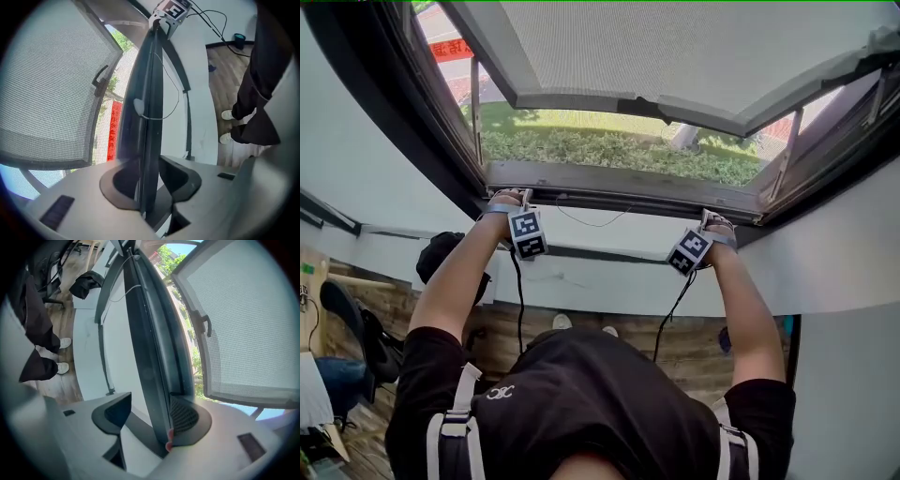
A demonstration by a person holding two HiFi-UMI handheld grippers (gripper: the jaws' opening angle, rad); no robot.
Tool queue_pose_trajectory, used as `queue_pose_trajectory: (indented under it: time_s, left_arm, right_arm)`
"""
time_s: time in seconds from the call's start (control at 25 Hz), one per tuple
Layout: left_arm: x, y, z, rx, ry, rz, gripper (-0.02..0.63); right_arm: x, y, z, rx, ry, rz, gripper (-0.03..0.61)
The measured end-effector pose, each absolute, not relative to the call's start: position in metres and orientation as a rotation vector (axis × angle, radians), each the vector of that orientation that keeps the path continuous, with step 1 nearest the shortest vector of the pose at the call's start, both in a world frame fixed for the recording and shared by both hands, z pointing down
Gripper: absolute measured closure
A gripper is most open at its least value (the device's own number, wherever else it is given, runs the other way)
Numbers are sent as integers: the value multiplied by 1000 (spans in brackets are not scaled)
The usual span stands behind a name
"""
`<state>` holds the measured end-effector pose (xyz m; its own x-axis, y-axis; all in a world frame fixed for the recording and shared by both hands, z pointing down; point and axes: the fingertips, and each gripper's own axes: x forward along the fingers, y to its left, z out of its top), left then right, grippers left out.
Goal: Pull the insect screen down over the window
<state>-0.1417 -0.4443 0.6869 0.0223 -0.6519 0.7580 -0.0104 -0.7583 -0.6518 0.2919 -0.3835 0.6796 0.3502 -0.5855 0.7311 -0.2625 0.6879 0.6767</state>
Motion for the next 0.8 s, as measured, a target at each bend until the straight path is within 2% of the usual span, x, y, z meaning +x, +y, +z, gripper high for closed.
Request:
queue_pose_trajectory:
  time_s: [0.12, 0.28, 0.8]
  left_arm:
    - [-142, -449, 686, -1823, 671, -1771, 472]
    - [-143, -455, 682, -1851, 729, -1719, 518]
    - [-142, -451, 674, -1858, 789, -1685, 522]
  right_arm:
    - [295, -390, 682, 830, -1205, -281, 302]
    - [296, -396, 682, 856, -1200, -291, 307]
    - [293, -395, 675, 943, -1229, -256, 301]
